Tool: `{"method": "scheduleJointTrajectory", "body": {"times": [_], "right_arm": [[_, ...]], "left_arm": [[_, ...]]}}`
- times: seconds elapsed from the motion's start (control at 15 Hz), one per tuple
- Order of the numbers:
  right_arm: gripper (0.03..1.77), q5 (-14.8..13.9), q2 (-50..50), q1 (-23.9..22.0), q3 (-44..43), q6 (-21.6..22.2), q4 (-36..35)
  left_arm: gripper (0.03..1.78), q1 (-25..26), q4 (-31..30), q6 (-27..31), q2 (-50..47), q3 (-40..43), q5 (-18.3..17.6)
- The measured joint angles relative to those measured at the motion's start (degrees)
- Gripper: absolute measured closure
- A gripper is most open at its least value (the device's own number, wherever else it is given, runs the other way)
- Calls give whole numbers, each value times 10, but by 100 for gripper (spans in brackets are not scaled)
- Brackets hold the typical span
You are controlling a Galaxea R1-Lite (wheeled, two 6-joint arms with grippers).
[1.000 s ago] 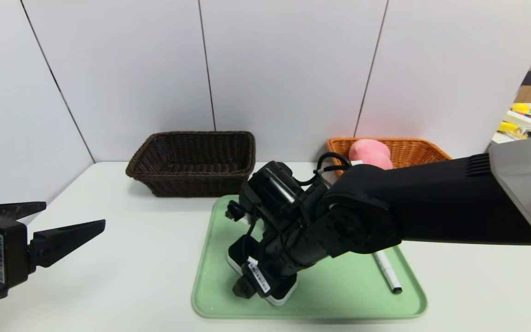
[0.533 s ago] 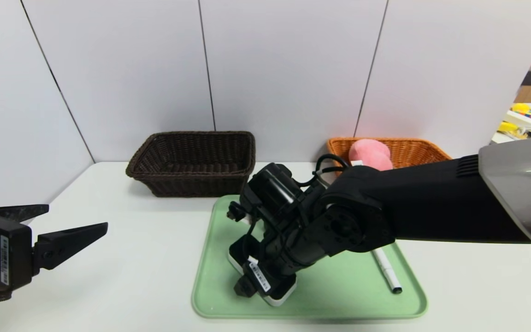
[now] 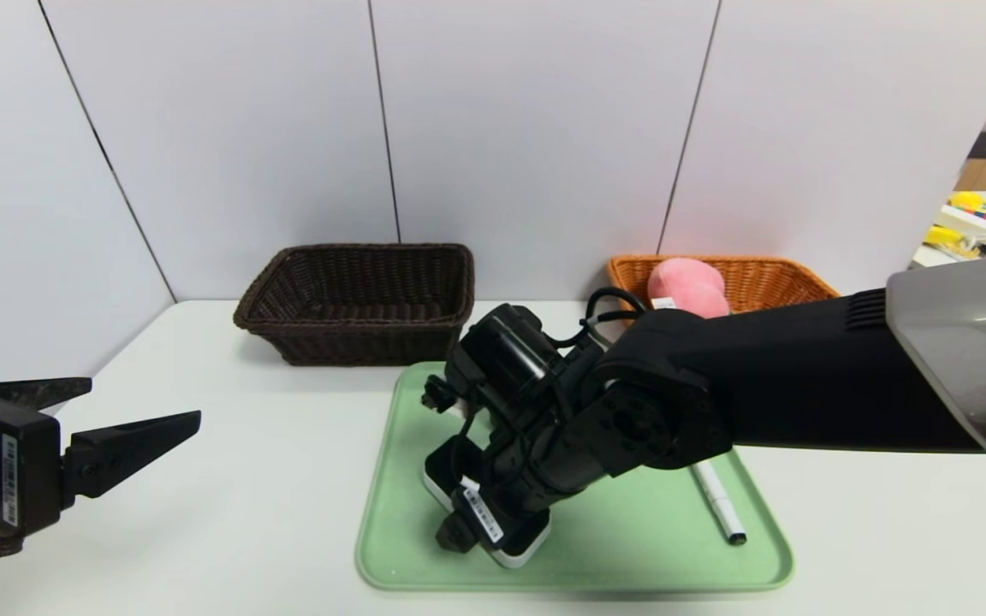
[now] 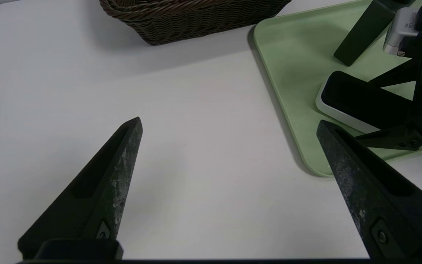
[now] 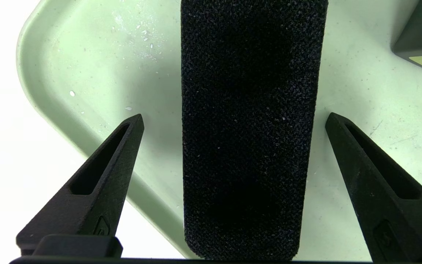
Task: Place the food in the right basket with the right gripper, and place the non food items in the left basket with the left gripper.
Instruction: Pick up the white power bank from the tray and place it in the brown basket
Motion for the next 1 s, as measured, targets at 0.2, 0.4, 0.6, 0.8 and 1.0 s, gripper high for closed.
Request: {"method": "scheduleJointTrajectory", "body": {"times": [0.2, 0.4, 0.6, 0.8, 1.0], "right_arm": [[10, -1, 2, 0, 0, 0, -1], [10, -1, 3, 0, 0, 0, 2], [10, -1, 4, 0, 1, -1, 3], [52, -1, 4, -1, 2, -5, 4], [80, -1, 5, 0, 2, -4, 4]], "left_arm": [[12, 0, 0, 0, 0, 0, 0], [12, 0, 0, 0, 0, 1, -1], [12, 0, 0, -1, 1, 1, -1], [12, 0, 0, -1, 1, 2, -1], [12, 0, -1, -1, 1, 1, -1]]}}
